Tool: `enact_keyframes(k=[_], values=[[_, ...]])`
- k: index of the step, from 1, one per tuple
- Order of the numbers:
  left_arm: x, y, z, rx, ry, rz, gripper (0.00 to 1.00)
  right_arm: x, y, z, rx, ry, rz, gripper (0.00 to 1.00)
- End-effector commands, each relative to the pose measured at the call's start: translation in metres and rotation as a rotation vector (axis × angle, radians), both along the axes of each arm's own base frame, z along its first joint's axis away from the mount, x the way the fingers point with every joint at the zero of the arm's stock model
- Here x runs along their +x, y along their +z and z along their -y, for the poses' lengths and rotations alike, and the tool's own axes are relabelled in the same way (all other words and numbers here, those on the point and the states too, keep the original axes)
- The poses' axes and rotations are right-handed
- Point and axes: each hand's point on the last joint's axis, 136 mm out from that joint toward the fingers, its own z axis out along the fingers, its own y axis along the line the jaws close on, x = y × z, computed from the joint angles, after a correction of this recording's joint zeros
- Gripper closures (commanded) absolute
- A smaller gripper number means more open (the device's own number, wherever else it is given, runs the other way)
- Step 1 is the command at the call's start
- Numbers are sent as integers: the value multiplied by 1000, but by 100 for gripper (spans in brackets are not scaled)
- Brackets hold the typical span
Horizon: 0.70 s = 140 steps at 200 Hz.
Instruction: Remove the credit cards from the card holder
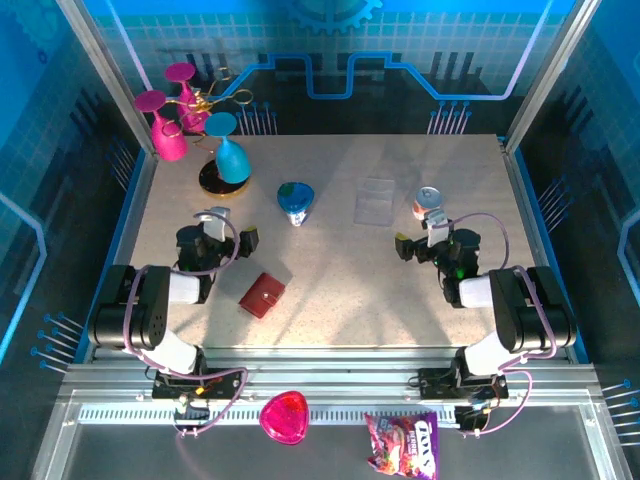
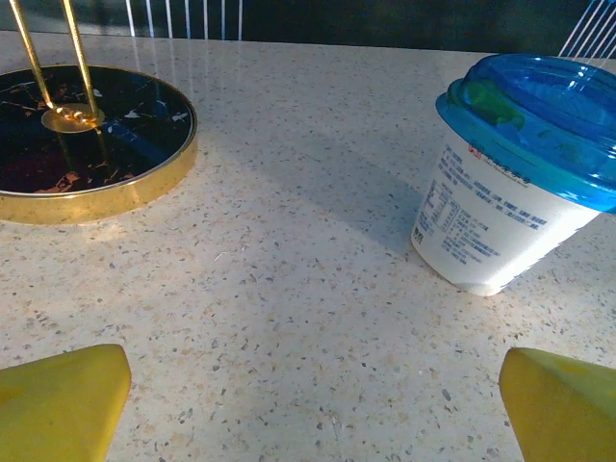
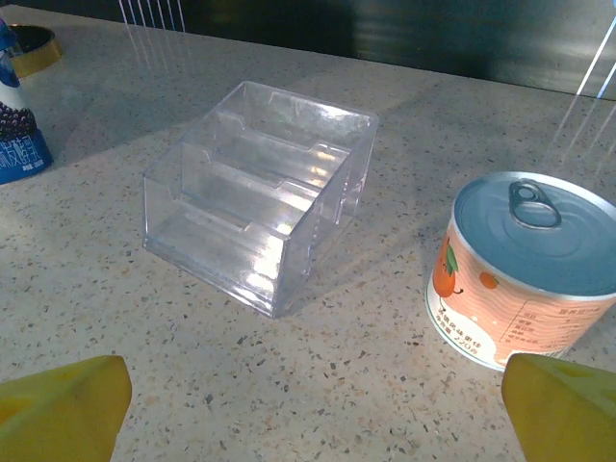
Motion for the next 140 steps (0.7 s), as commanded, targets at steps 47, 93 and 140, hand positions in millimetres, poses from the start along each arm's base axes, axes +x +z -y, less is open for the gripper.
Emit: enact_keyframes(k=[47,93,140], values=[[0,8,2,6,-29,40,1,9,10,6,4,-10,25,0],[1,8,-1,-6,-20,36,1,11,10,9,14,-19,17,0],[1,8,-1,-7,-20,36,1,11,10,8,14,-17,17,0]])
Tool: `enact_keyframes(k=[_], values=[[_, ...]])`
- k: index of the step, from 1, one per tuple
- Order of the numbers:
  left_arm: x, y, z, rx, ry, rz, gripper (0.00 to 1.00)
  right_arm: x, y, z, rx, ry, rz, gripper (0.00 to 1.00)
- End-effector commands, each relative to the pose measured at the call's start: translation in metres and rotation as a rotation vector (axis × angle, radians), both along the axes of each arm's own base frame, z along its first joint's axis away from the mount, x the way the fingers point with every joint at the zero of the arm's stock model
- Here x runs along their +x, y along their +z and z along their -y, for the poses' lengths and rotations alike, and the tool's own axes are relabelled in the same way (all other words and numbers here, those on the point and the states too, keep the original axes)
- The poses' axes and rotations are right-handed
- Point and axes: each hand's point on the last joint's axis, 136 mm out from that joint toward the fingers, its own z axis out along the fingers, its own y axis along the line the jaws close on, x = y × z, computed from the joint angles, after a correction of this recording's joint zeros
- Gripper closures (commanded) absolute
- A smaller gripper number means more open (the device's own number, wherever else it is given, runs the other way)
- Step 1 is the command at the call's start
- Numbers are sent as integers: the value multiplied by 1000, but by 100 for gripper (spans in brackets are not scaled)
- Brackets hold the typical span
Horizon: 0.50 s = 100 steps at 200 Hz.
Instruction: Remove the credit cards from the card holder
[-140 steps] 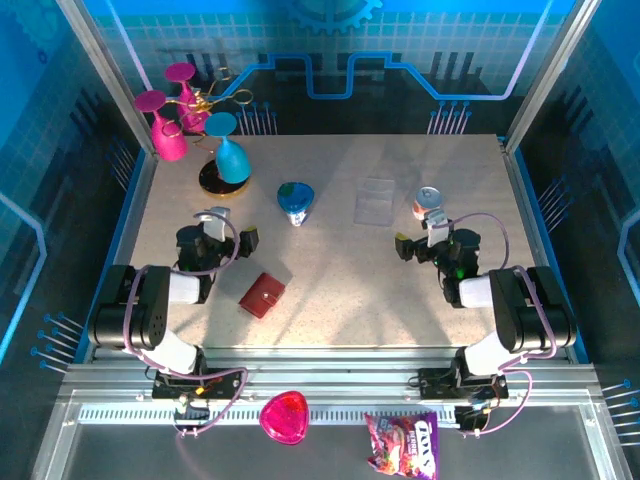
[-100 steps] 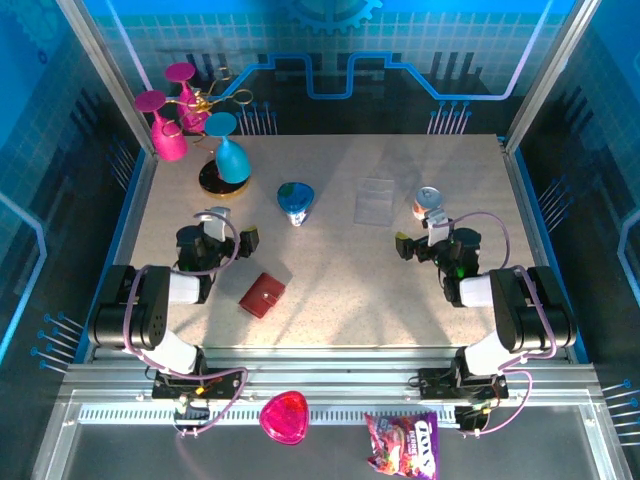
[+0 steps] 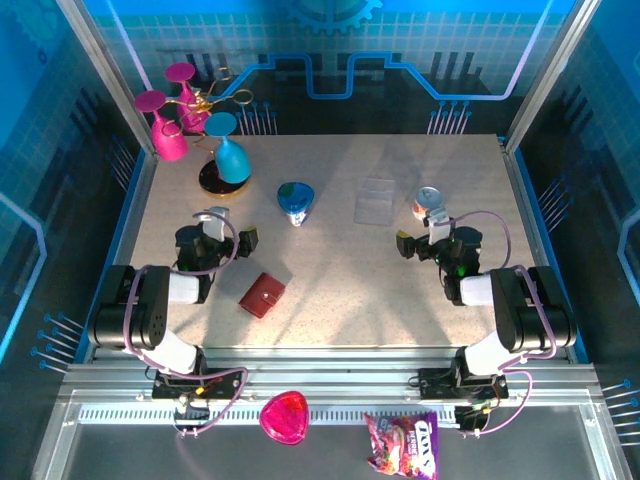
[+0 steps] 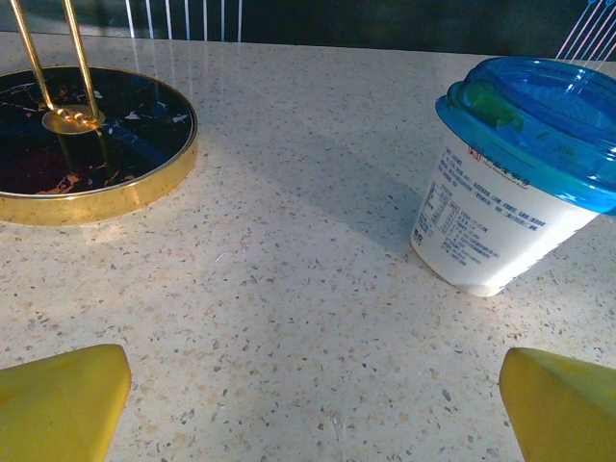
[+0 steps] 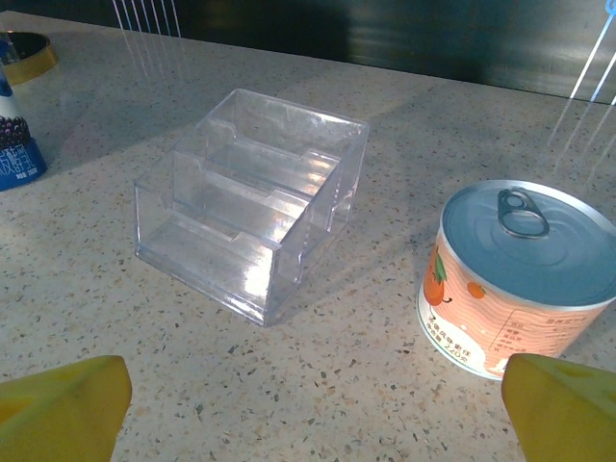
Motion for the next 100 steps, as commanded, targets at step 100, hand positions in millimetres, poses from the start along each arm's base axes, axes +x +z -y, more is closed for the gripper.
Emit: enact_keyframes(k=[100], values=[[1,8,0,0,-16,39,1,7,6,7,13,-19,16,0]])
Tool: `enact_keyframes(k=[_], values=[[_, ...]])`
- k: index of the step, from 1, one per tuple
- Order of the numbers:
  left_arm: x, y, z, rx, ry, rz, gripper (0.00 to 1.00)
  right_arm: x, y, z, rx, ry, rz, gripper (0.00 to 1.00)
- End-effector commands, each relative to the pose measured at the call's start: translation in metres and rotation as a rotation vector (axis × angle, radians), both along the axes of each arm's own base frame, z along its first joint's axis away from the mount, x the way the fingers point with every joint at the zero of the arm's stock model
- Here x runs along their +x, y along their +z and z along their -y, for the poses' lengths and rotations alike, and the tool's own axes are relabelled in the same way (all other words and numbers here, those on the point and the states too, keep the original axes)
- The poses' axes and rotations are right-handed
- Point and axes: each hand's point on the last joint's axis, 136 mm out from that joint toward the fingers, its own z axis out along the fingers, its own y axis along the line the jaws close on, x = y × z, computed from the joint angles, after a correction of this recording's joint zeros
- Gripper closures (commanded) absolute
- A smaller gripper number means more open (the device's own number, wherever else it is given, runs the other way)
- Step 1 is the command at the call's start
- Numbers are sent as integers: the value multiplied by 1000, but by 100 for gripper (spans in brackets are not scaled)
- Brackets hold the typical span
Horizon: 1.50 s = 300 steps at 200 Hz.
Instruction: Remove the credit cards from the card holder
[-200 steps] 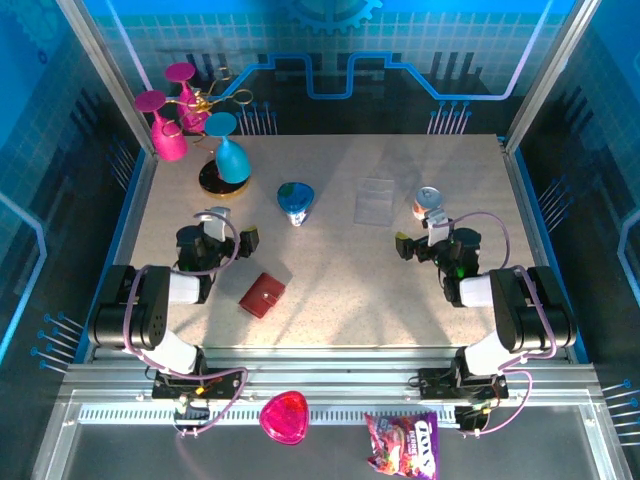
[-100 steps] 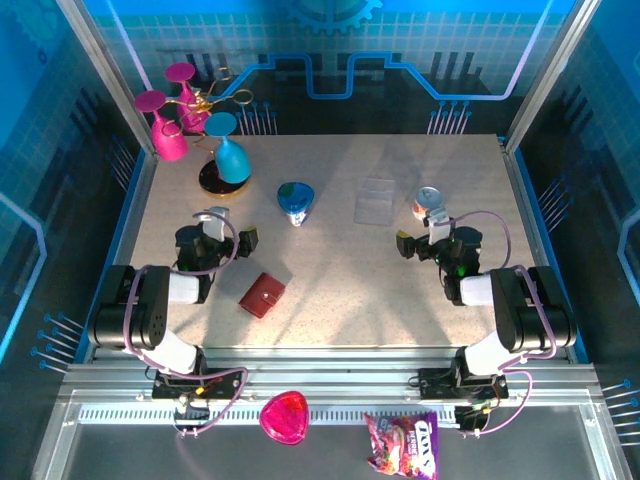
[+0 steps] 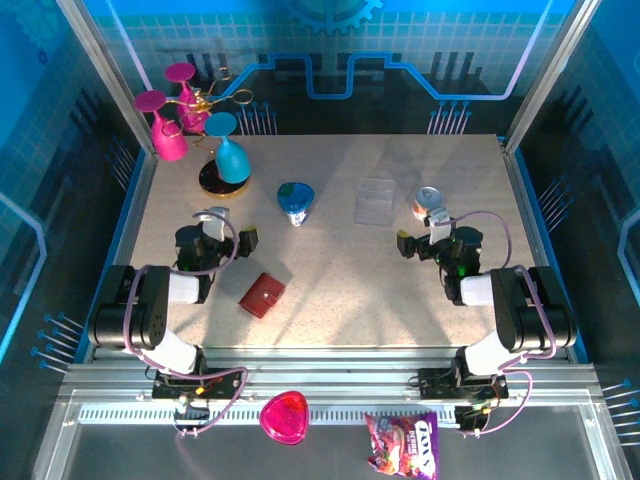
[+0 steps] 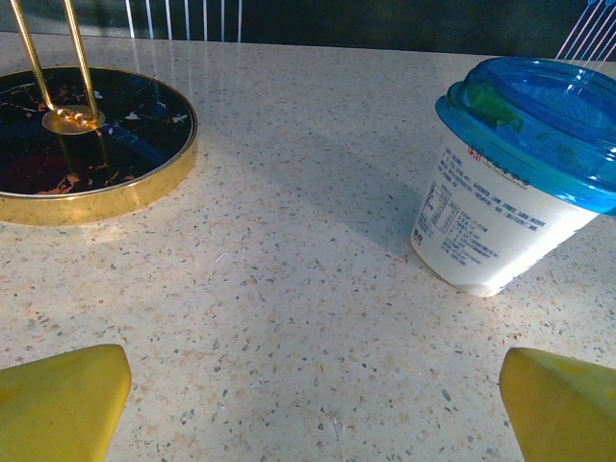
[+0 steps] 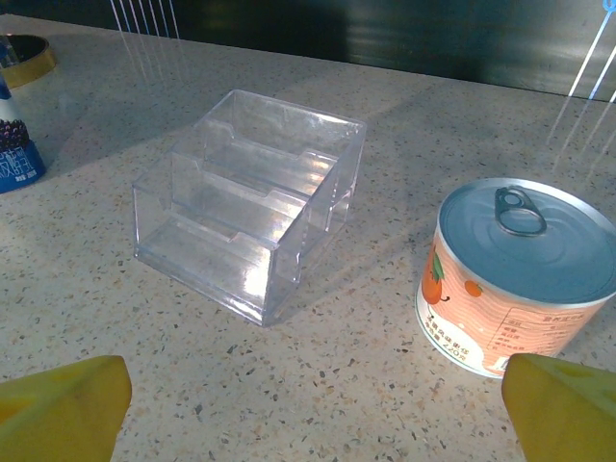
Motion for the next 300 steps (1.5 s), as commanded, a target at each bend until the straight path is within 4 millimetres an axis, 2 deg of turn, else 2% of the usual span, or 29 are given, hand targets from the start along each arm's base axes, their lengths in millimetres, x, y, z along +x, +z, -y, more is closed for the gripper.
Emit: enact_keyframes(k=[1,35,76,150,223,300], values=[[1,7,0,0,-16,37,1,7,6,5,6,-15,18,0],[1,7,-1,-1,-10,36,1,7,7,5,7,-14,19,0],[6,5,-19,1,102,23,1,8,5,9,10,-36,10,0],[6,5,-21,2,118,20,1,11,7,17,-7,-101,12,0],[4,25,-39,12,227,-18,1,8,26,16,-27,-111,-3,0],[-4,57,-38,-42,293,-79,1,-2,42,7,-74,-109,-107,0]])
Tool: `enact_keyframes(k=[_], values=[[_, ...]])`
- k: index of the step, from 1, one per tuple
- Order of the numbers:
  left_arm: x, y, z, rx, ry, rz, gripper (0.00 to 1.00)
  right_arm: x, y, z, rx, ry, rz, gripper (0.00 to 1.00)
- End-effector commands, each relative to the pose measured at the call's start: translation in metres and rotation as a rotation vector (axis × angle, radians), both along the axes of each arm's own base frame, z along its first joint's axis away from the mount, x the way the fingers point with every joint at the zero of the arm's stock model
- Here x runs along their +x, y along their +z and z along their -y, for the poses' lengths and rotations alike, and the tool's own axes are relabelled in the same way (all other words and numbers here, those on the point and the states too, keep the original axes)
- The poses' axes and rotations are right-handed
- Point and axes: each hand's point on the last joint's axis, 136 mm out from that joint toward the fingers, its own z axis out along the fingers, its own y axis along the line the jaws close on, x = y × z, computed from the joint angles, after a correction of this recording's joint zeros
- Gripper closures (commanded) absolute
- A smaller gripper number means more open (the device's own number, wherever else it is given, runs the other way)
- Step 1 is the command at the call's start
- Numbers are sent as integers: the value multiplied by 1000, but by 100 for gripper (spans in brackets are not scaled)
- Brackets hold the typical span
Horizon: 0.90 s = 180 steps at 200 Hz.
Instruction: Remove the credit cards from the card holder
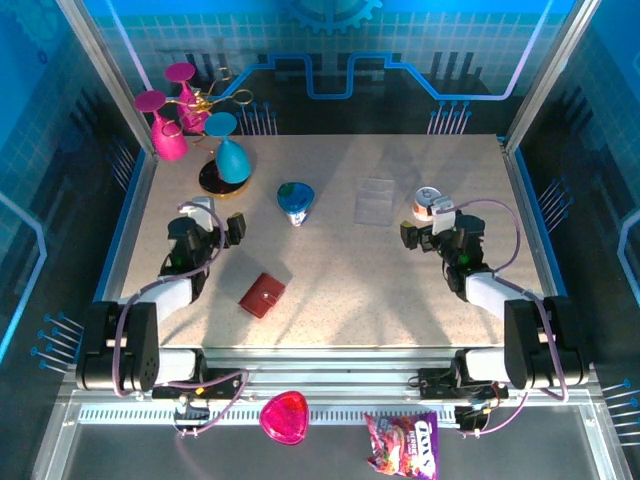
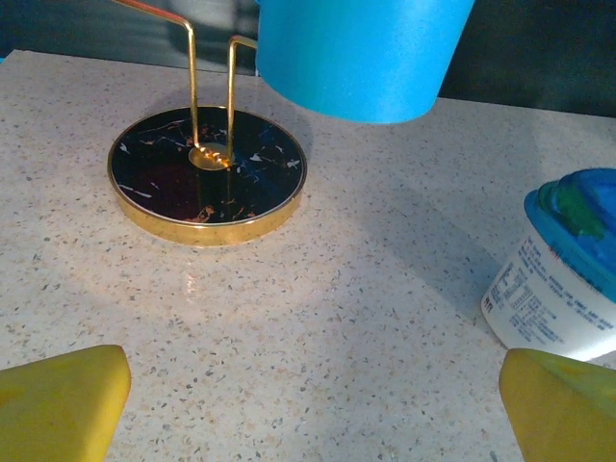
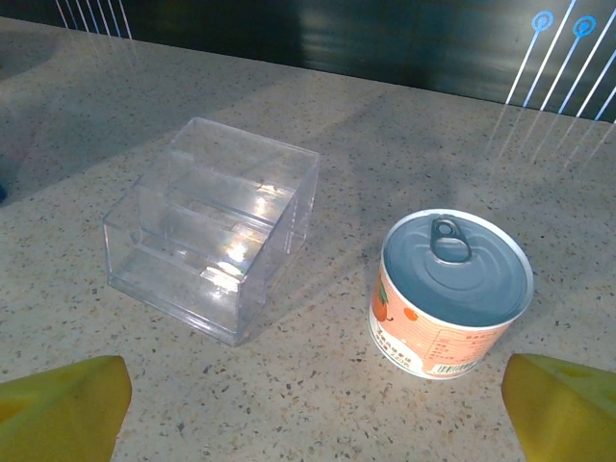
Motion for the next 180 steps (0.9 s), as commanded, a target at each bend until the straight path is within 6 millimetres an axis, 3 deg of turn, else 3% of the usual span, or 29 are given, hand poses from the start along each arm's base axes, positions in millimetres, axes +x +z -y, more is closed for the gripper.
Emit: enact_keyframes(k=[1,50,80,104,111,115,155,180], values=[[-2,12,-3,-52,54,-49,1,-4,5,-1,-18,-19,-62,0],[-14,19,15,-213,54,-203,1,-8,6,-6,93,-101,-237,0],[-23,14,33,-309,13,-325,1,-7,9,-16,156,-126,-332,6],[-31,23,45,-348,-35,-385,1,-2,13,-20,208,-173,-416,11],[-34,27,47,-351,-45,-400,1,-3,7,-22,215,-182,-455,14],[-35,28,48,-354,-50,-410,1,4,17,-24,227,-181,-444,14],[-51,50,61,-350,-133,-486,1,25,21,-35,241,-197,-530,36],[-63,62,63,-322,-164,-506,1,43,22,-39,241,-208,-581,44]])
